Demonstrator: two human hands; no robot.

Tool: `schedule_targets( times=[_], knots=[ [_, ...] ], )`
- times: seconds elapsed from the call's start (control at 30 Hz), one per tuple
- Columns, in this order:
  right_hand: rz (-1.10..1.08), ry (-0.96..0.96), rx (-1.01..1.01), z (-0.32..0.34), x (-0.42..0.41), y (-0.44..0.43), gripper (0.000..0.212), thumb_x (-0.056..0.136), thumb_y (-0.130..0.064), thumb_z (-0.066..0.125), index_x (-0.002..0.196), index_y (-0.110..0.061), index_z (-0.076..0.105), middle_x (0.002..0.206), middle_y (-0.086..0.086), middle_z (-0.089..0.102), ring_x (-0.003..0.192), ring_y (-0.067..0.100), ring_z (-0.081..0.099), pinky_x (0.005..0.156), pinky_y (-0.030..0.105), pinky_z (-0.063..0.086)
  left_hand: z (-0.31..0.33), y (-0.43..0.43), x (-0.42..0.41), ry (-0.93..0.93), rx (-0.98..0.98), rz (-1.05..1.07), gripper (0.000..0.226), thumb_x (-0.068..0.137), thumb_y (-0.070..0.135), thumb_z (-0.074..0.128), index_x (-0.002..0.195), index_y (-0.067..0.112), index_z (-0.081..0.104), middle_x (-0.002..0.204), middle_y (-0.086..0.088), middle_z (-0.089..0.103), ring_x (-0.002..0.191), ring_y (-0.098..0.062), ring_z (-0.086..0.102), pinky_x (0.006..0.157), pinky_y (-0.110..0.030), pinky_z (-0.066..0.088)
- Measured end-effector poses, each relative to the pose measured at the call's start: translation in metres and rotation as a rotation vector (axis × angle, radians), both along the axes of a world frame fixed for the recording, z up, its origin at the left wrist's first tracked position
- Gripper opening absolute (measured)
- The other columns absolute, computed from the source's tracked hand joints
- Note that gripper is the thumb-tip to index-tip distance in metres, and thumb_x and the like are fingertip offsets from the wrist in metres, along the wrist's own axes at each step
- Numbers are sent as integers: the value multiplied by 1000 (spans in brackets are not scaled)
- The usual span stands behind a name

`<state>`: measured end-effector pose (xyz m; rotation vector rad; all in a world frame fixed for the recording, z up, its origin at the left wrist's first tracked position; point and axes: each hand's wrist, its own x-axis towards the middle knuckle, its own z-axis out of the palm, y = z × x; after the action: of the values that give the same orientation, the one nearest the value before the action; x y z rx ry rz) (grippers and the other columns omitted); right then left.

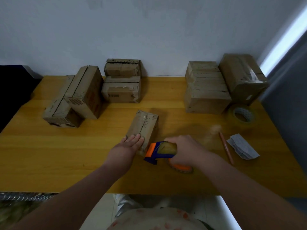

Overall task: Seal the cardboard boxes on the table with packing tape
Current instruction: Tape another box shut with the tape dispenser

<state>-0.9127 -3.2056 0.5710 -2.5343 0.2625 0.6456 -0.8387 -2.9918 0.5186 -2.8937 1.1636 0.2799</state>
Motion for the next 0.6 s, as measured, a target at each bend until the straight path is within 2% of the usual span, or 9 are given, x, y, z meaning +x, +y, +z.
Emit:
schedule_targets(
  times=[0.1, 0.2, 0.33, 0.4, 0.47, 0.53, 0.6],
  knots=[
    [-120, 110, 146, -6, 7, -5, 63, 72, -17, 73, 132, -30, 57, 96, -4, 61, 71, 12, 59, 52, 23, 46, -2, 1, 2, 7, -10, -1, 71, 99, 1, 36, 153, 28, -3, 161, 7, -3, 147, -9, 0, 109, -21, -9],
    [-183, 186, 250, -9, 9, -10, 59, 72, -15, 72, 129, -26, 60, 95, 1, 63, 69, 12, 58, 55, 23, 46, 0, 0, 3, 18, -8, -7, 70, 99, -1, 34, 153, 27, -1, 161, 8, -1, 147, -9, 1, 112, -21, -5],
    [-198, 235, 242, -10, 13, -8, 61, 72, -20, 71, 132, -20, 59, 104, -2, 60, 87, 15, 61, 71, 28, 51, 4, -2, 2, 9, 18, -1, 67, 101, 1, 34, 153, 27, 1, 161, 7, -1, 147, -10, 3, 117, -24, 4],
    [-208, 260, 204, -7, 16, -7, 55, 73, -22, 71, 127, -14, 62, 109, 1, 60, 96, 18, 61, 80, 32, 53, 5, -4, 2, -2, 26, 7, 66, 101, 2, 34, 153, 26, 2, 161, 6, 1, 147, -11, 4, 117, -25, 6],
    [-231, 294, 196, -6, 17, -7, 36, 75, -26, 70, 107, -9, 70, 97, 4, 58, 88, 19, 58, 73, 30, 49, 7, -5, 1, -11, 32, 9, 66, 101, 2, 35, 153, 25, 2, 161, 6, 1, 147, -11, 4, 117, -25, 6],
    [-259, 326, 171, -11, 14, -6, 20, 76, -31, 70, 88, -14, 66, 89, 2, 53, 79, 16, 52, 65, 28, 42, 9, -5, 0, -14, 35, 6, 66, 101, 4, 36, 153, 26, 3, 161, 6, 2, 147, -10, 5, 117, -25, 7],
    [-242, 354, 118, -19, 7, -7, 26, 76, -36, 72, 93, -18, 66, 94, 1, 57, 83, 16, 56, 67, 27, 45, 12, -5, 2, -5, 31, 5, 64, 101, 5, 37, 153, 27, 6, 161, 7, 5, 147, -10, 8, 117, -25, 10]
  ],
)
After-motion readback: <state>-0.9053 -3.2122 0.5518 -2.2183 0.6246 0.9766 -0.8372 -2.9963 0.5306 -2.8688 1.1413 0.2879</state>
